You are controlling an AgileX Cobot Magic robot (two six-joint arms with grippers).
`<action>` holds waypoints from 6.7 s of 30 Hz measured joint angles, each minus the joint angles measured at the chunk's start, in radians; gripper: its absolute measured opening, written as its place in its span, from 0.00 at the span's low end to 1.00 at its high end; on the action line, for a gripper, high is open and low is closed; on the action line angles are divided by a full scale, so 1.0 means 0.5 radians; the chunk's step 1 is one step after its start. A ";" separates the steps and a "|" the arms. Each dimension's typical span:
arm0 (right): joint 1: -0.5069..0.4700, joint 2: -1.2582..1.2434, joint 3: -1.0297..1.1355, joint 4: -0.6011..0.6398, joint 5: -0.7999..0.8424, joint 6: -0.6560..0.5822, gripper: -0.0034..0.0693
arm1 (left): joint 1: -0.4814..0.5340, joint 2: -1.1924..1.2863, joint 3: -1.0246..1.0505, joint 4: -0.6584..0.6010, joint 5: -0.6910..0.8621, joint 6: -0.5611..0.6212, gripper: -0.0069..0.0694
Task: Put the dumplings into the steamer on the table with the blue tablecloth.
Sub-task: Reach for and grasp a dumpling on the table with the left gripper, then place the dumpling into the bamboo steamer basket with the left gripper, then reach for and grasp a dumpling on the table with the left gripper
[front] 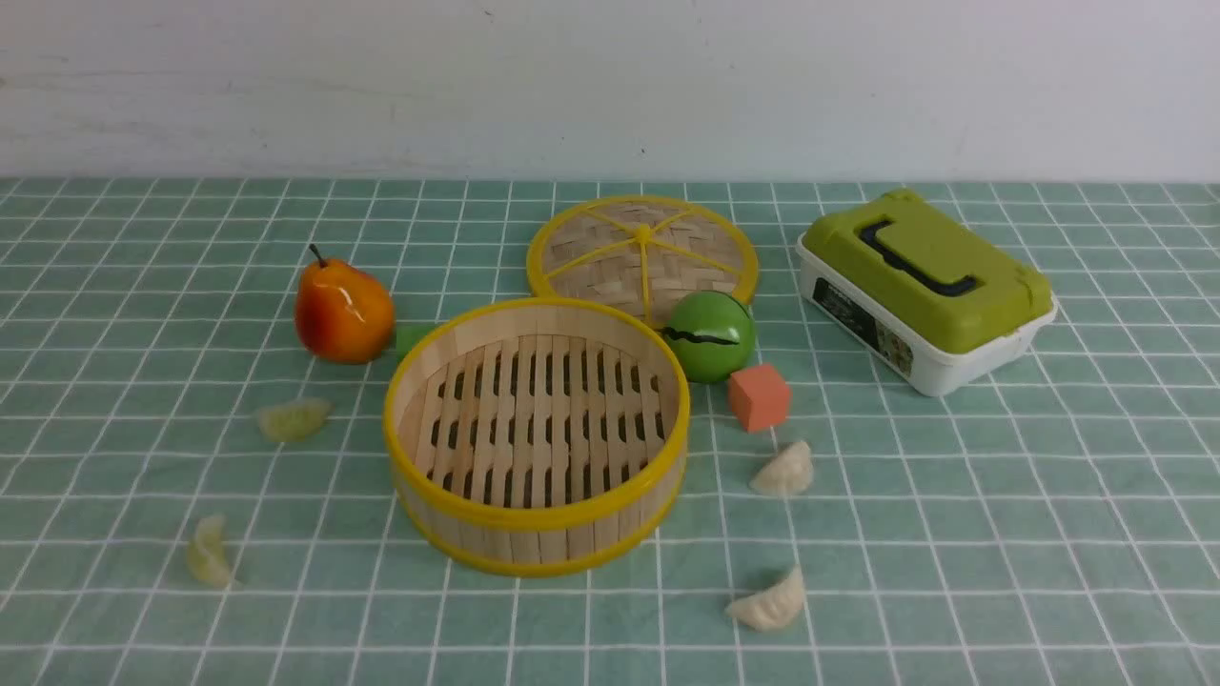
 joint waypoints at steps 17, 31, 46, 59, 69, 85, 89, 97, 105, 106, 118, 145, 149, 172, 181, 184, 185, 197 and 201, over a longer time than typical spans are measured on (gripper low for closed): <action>0.000 0.000 0.000 0.000 0.000 0.000 0.38 | 0.000 0.000 0.000 0.217 -0.004 0.095 0.14; 0.000 0.000 0.000 0.000 0.002 0.000 0.38 | 0.000 0.000 0.000 0.249 -0.004 0.113 0.14; 0.000 0.000 0.022 -0.006 -0.609 0.000 0.38 | 0.000 0.000 0.000 0.138 -0.846 0.115 0.14; 0.000 0.000 0.014 -0.008 -1.847 0.514 0.36 | 0.000 0.000 -0.078 0.116 -1.696 -0.483 0.14; 0.000 0.296 -0.570 -0.467 -0.949 0.654 0.03 | 0.000 0.684 -1.128 0.120 -0.651 -0.132 0.07; 0.189 1.286 -0.864 0.067 0.584 -0.319 0.04 | 0.000 2.211 -1.960 -0.117 0.511 0.148 0.07; 0.229 1.431 -0.866 0.425 0.594 -0.707 0.04 | 0.000 2.478 -2.145 0.099 0.594 0.232 0.08; 0.229 1.475 -0.869 0.845 0.540 -1.117 0.04 | 0.000 3.199 -2.482 0.708 0.491 0.245 0.48; 0.229 1.475 -0.857 0.938 0.550 -1.153 0.04 | 0.000 3.739 -2.653 0.871 0.231 0.258 0.67; 0.229 1.475 -0.857 0.938 0.550 -1.155 0.04 | 0.000 3.771 -2.661 0.893 0.216 0.258 0.68; 0.229 1.475 -0.857 0.944 0.550 -1.167 0.04 | 0.021 4.027 -2.734 1.023 0.203 0.212 0.44; 0.229 1.475 -0.857 0.967 0.530 -1.178 0.06 | -0.009 3.734 -3.217 -0.042 0.941 -0.033 0.30; 0.229 1.475 -0.857 0.983 0.489 -1.184 0.07 | -0.192 3.736 -3.232 -0.265 0.867 0.028 0.30; 0.229 1.475 -0.857 0.997 0.534 -1.191 0.10 | -0.292 3.754 -3.226 0.023 0.654 -0.378 0.65; 0.229 1.475 -0.857 1.033 0.538 -1.191 0.10 | -0.084 2.992 -2.231 0.608 0.549 -0.908 0.57; 0.229 1.475 -0.857 1.063 0.536 -1.191 0.11 | 0.020 2.998 -1.983 0.631 0.419 -0.995 0.56; 0.229 1.475 -0.857 1.070 0.536 -1.191 0.11 | 0.039 3.021 -1.931 0.631 0.396 -1.007 0.56; 0.229 1.475 -0.857 1.073 0.512 -1.207 0.12 | 0.057 3.411 -1.943 0.915 0.220 -1.329 0.57; 0.229 1.475 -0.857 1.073 0.498 -1.207 0.13 | 0.057 3.465 -1.946 1.017 0.234 -1.423 0.56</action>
